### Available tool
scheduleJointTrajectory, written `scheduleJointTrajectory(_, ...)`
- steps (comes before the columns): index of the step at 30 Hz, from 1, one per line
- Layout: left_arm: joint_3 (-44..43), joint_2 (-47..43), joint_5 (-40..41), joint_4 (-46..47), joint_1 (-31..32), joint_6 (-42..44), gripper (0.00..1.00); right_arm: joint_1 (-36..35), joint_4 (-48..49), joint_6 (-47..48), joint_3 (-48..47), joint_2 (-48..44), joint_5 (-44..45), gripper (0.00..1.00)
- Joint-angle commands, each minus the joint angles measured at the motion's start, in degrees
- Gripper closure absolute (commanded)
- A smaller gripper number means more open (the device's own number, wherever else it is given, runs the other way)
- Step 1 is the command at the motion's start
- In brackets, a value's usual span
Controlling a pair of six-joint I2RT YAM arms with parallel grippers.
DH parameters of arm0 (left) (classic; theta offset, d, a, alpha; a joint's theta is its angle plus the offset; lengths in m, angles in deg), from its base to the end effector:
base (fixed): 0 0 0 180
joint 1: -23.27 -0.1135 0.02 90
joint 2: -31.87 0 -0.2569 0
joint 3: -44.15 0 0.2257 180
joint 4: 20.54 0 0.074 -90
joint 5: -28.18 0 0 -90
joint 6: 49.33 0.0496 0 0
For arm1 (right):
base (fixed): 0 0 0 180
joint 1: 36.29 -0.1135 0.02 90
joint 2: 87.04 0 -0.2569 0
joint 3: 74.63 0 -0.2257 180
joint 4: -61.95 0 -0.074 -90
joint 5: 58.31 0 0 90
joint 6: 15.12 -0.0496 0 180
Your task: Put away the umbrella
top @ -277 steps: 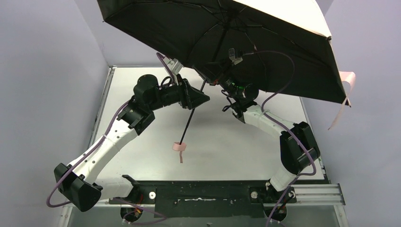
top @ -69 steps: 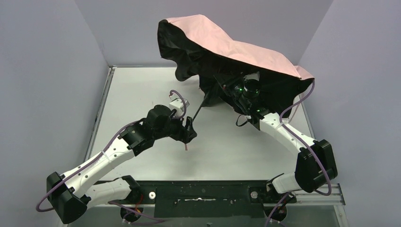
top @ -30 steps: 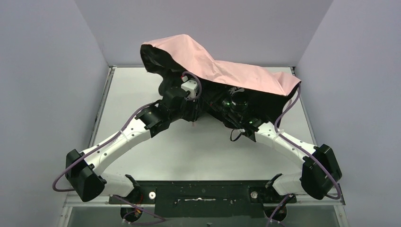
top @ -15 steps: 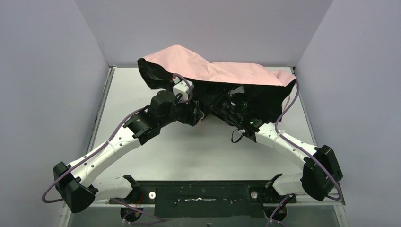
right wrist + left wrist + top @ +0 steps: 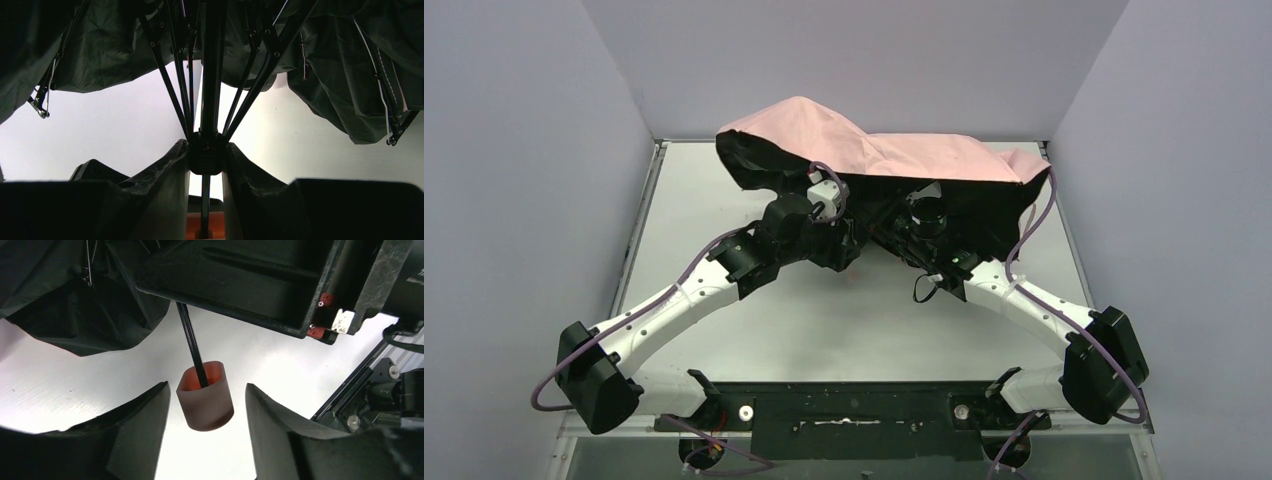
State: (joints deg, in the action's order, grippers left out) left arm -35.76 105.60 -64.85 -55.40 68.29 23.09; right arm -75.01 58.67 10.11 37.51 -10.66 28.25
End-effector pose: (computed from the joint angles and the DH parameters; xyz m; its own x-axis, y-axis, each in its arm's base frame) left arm 0.1966 -0.2005 0.3251 -0.5466 0.1203 -0.8287 0.6022 0.7442 -0.2892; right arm 0.2350 0.1922 0.3045 -0.6743 0.6168 -0.4061 -0.1414 0.4320 0.8907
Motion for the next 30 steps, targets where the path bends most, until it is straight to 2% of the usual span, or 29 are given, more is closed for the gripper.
scheduleJointTrajectory(1, -2.2, 0.4, -1.7, 4.7, -0.2, -0.6, 0.52, 0.0, 5.9, 0.4, -0.3, -3.1, 0.0, 1.0)
scheduleJointTrajectory(8, -3.3, 1.5, -0.4, 5.5, -0.3, -1.1, 0.88, -0.3, 6.2, -0.2, -0.3, -2.6, -0.8, 1.0)
scheduleJointTrajectory(11, -5.0, 2.0, 2.2, 5.7, -0.6, -0.3, 0.99, -1.0, 6.0, -1.6, -0.3, -2.5, -1.3, 1.0)
scheduleJointTrajectory(22, -13.4, 2.8, 9.1, 1.2, -2.2, 3.5, 1.0, -6.8, 2.5, -4.5, -4.2, -2.6, -3.9, 1.0)
scheduleJointTrajectory(26, -17.6, 0.8, 12.1, -7.7, -0.8, 2.9, 1.0, -8.4, -1.1, -4.9, -7.8, -3.7, -4.2, 1.0)
scheduleJointTrajectory(30, -25.8, -0.5, 18.2, -22.6, 2.8, 1.9, 1.0, -10.6, -8.0, -6.7, -13.5, -4.2, -3.8, 1.0)
